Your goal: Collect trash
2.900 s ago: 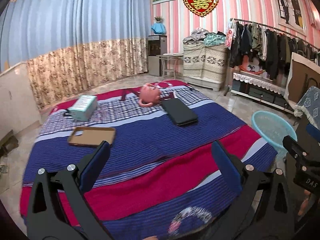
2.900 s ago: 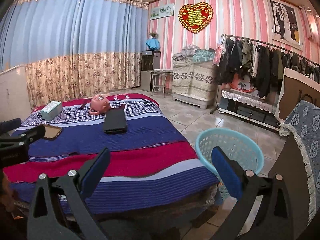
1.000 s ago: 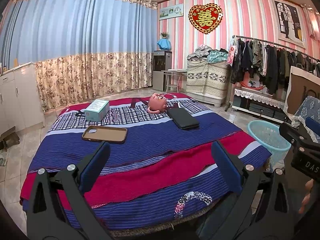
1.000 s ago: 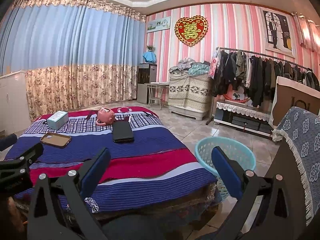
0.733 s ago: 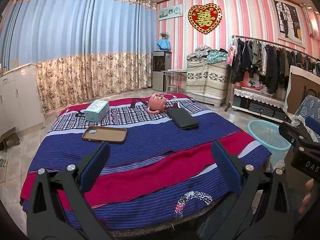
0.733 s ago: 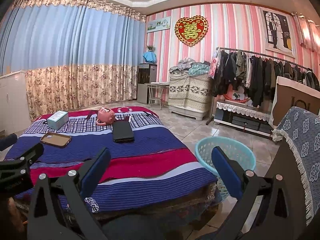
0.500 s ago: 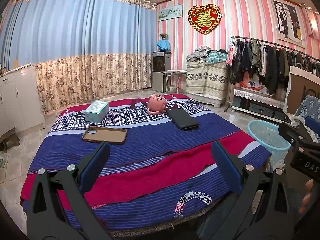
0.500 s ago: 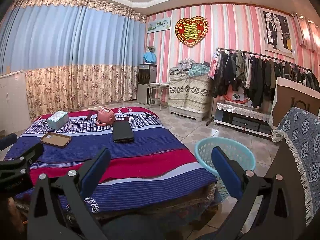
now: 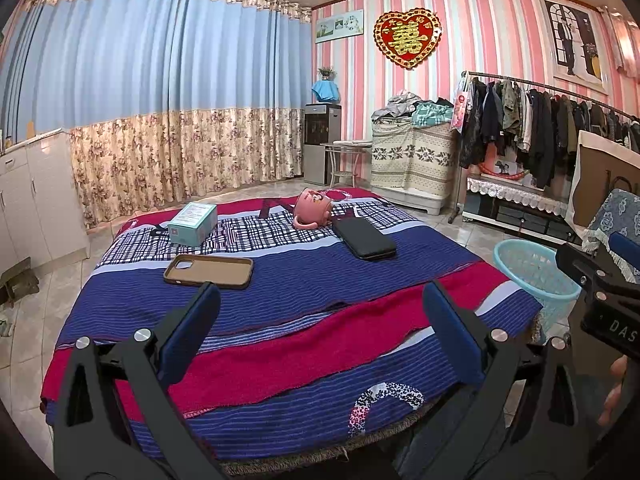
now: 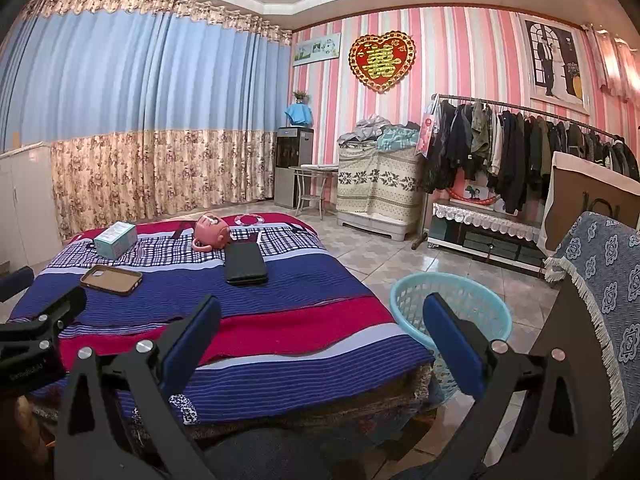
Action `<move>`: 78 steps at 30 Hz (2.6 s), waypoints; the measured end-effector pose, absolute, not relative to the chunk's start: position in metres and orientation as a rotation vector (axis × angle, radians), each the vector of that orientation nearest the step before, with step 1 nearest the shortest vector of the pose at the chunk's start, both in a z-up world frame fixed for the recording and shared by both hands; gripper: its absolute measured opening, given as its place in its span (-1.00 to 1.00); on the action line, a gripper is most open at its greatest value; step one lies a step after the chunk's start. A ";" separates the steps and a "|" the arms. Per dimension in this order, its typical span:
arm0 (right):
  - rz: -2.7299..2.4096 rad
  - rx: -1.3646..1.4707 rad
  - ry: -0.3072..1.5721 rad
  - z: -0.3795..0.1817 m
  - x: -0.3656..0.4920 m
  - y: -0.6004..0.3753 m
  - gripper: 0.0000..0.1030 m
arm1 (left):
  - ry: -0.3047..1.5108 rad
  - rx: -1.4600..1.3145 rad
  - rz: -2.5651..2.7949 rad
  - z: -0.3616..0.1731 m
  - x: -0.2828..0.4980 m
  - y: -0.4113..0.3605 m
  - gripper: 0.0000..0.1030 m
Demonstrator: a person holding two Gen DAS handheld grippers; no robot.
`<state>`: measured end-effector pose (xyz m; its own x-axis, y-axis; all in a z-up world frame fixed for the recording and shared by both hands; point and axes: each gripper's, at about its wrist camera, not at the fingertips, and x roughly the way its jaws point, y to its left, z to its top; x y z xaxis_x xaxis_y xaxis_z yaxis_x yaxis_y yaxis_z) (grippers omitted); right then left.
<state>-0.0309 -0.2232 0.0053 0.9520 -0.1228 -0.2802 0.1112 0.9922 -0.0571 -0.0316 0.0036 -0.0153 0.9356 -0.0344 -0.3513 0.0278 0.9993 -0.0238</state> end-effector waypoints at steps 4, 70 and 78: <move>-0.119 -0.041 0.287 0.005 -0.031 -0.223 0.91 | 0.359 -0.018 -0.032 -0.016 -0.031 0.004 0.89; -0.124 -0.041 0.283 0.004 -0.031 -0.226 0.91 | 0.353 -0.015 -0.032 -0.022 -0.032 0.004 0.90; -0.129 -0.034 0.282 0.003 -0.031 -0.232 0.91 | 0.349 -0.009 -0.025 -0.020 -0.031 0.004 0.90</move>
<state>-0.0306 -0.2317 0.0026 0.9522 -0.1314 -0.2757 0.1220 0.9912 -0.0511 -0.0307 0.0037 -0.0202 0.9392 -0.0261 -0.3423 0.0230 0.9996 -0.0132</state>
